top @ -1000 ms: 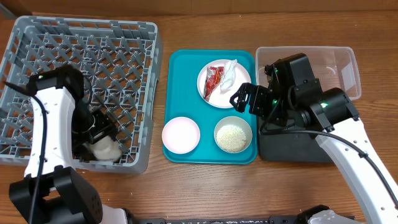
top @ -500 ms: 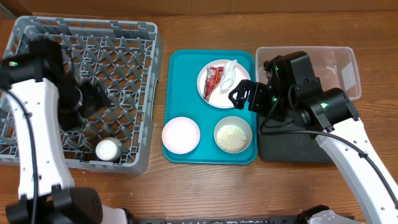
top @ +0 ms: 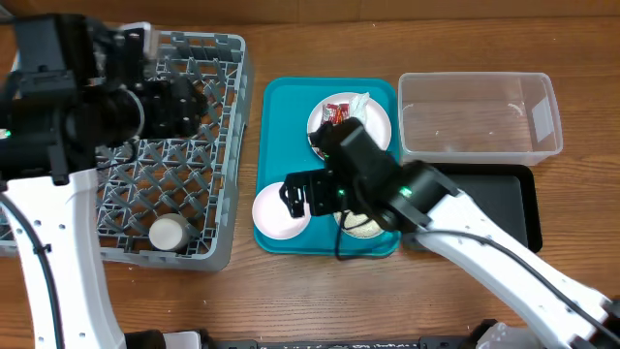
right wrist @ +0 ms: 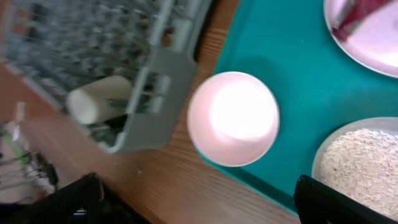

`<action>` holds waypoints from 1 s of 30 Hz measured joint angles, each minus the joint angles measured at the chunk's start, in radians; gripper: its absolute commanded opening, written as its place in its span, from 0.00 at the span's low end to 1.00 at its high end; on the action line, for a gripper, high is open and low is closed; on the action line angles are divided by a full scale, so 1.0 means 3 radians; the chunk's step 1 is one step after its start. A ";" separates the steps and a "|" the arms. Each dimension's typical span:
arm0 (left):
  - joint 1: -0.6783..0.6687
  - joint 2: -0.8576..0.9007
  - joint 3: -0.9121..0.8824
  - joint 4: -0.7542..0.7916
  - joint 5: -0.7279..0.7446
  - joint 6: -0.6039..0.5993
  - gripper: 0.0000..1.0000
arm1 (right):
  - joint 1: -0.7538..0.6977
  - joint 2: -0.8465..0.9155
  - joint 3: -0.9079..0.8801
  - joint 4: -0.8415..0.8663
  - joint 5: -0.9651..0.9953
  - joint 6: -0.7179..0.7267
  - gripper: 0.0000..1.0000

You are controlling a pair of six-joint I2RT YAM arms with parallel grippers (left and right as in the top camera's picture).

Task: Sort waste into correct bins and load items into the dishwasher
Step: 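Move the right gripper over the red wrapper on the white plate, then grasp the red wrapper and napkin with the right gripper and lift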

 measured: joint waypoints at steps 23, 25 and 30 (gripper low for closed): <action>-0.0165 -0.0771 0.0000 0.0772 0.0698 0.0272 1.00 | -0.0809 0.1807 0.1573 -0.0435 0.0022 -0.0163 0.75; -0.0165 -0.0893 0.0000 0.0769 0.0712 0.0294 1.00 | -0.0848 0.1990 0.1573 -0.0337 0.0039 -0.0052 0.71; -0.0165 -0.1049 0.0000 0.0765 0.0750 0.0305 1.00 | -0.0916 0.2195 0.1572 -0.0223 0.0076 0.0151 0.56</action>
